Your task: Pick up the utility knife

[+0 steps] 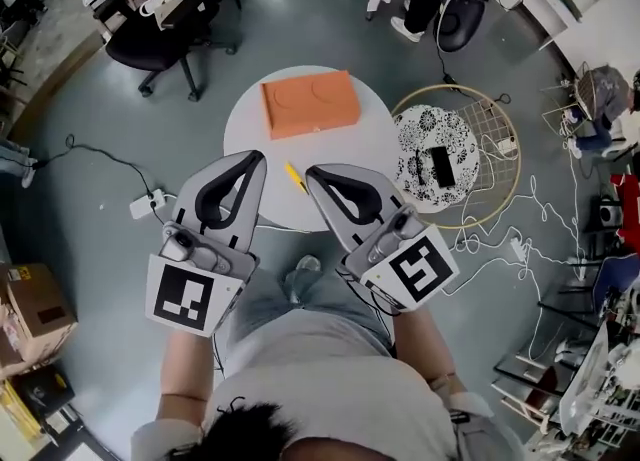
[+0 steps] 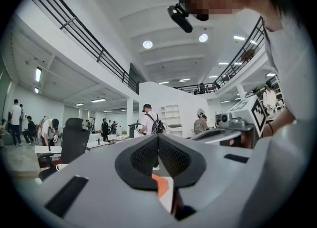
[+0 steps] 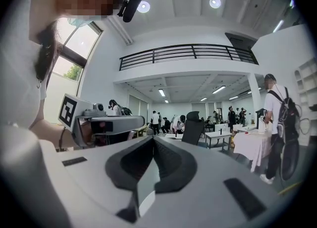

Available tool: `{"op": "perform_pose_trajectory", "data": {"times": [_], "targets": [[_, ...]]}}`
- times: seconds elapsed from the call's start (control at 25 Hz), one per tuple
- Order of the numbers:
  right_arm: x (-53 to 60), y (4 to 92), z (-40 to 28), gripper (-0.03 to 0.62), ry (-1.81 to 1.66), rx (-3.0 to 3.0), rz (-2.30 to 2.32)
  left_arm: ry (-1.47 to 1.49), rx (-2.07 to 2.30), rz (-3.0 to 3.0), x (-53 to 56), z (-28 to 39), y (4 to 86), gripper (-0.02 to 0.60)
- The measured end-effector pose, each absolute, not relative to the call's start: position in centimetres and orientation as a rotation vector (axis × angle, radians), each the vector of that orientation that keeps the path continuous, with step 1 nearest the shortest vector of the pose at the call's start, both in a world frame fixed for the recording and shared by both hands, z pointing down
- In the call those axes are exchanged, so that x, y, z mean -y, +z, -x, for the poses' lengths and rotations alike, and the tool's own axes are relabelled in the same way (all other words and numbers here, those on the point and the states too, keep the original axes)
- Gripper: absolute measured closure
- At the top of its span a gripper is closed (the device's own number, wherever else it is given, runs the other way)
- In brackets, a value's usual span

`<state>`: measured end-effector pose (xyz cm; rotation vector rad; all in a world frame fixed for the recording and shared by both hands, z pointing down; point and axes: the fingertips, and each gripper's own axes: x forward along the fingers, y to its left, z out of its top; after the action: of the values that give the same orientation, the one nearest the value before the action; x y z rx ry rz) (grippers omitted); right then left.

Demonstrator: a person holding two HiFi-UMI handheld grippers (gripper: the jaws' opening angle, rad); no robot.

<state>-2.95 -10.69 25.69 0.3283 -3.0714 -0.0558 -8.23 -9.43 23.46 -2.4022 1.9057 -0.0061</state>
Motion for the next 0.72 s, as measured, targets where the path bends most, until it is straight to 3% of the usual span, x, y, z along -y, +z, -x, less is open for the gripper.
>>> {"op": "perform_pose_trajectory", "data": {"times": [0.72], "targets": [[17.7, 32.2, 8.3, 0.585, 0.145, 2.87, -0.676, -0.067, -1.608, 2.713, 17.1, 13.4, 26.7, 0.571]]}}
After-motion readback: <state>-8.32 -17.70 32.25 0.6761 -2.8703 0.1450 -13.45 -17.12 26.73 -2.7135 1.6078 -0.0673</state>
